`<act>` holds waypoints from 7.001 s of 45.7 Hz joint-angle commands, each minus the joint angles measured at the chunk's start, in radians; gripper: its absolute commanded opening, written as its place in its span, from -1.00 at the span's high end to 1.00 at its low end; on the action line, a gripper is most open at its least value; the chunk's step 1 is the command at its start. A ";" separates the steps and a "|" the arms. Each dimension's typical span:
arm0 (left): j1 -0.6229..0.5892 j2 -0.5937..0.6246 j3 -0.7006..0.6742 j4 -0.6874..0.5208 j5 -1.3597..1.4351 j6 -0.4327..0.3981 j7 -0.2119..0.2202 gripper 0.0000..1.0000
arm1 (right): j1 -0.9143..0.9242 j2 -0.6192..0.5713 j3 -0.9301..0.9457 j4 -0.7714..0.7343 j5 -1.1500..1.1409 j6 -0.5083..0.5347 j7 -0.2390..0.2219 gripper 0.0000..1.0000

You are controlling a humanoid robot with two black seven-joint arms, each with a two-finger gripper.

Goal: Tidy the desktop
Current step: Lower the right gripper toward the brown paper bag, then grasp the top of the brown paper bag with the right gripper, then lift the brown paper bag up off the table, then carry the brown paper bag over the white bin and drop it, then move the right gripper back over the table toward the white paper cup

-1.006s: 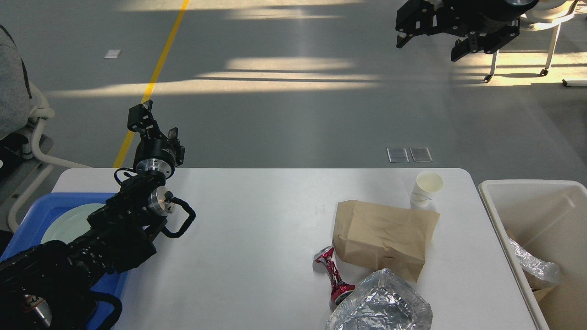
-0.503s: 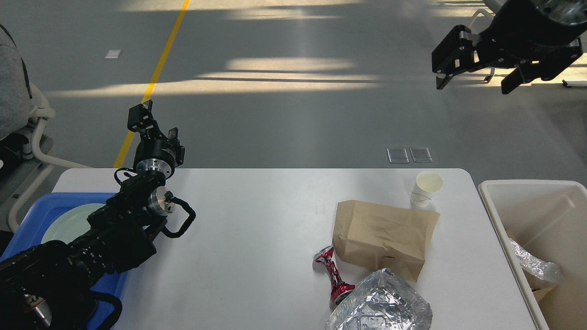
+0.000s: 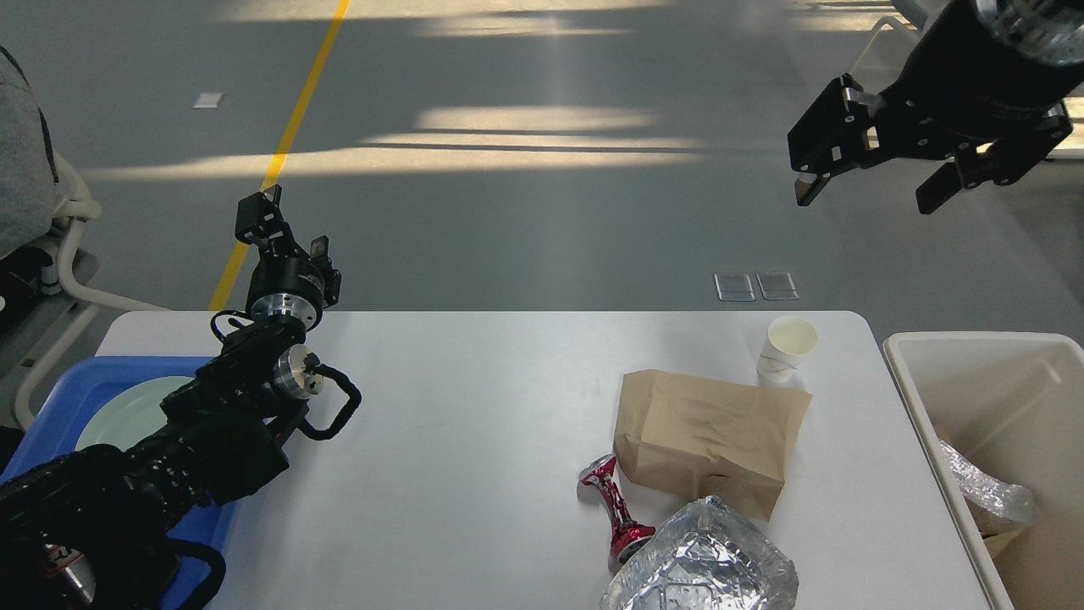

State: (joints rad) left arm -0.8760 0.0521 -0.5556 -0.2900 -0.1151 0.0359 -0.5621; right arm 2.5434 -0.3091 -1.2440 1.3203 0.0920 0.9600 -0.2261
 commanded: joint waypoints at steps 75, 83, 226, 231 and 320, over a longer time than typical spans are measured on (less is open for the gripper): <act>0.000 0.000 -0.001 0.002 0.000 -0.001 -0.001 -0.93 | -1.192 -0.034 0.368 -0.382 -0.006 -0.478 -0.010 0.83; 0.000 0.000 -0.001 0.000 0.000 -0.001 -0.001 -0.93 | -1.178 -0.033 0.388 -0.368 -0.005 -0.460 -0.009 1.00; 0.000 0.000 -0.001 0.000 0.000 0.001 0.001 -0.93 | -1.315 -0.396 0.256 -0.799 -0.262 -0.561 -0.015 0.72; 0.000 0.000 0.000 0.000 0.000 0.001 0.001 -0.93 | -1.318 -0.395 0.261 -0.788 -0.261 -0.576 -0.013 0.34; 0.000 0.000 -0.001 0.000 0.000 0.001 -0.001 -0.93 | -0.256 -0.374 0.749 -0.259 -0.265 0.000 -0.018 -0.94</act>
State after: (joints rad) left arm -0.8759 0.0522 -0.5563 -0.2899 -0.1150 0.0357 -0.5623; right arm 2.4046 -0.7059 -0.4876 1.0852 -0.1704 0.9600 -0.2439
